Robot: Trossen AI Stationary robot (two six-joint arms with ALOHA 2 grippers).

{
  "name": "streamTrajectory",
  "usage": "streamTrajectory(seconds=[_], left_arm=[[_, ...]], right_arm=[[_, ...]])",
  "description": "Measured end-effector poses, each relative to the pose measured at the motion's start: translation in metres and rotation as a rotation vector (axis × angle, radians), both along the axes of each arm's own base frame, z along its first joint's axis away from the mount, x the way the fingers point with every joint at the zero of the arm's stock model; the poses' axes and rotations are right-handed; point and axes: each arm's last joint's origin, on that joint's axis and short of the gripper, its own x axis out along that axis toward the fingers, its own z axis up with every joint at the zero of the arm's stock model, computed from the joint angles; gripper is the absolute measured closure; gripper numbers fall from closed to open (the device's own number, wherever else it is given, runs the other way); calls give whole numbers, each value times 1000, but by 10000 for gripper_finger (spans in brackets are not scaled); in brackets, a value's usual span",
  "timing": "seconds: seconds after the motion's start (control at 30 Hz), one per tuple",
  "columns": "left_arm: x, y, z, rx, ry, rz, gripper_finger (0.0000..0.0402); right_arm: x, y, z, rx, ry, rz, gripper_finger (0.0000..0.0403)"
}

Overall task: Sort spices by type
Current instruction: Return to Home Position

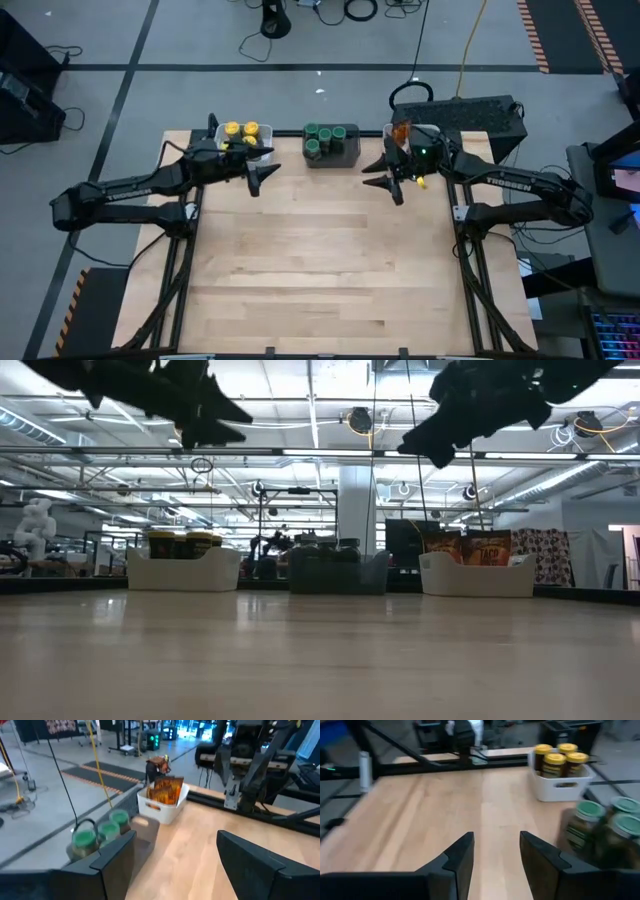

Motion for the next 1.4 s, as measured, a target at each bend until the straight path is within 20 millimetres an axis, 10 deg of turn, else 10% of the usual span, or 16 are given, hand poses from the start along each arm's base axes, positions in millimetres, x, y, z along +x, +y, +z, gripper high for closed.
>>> streamTrajectory(seconds=[0.87, 1.4], left_arm=[[-23, -11, -85, -111, -38, -1, 125], [-61, -27, -100, -98, -223, -52, 125]], right_arm=[[-60, 32, -102, 52, -195, -119, 261], [-71, 32, -102, 1, -184, -137, 261]])
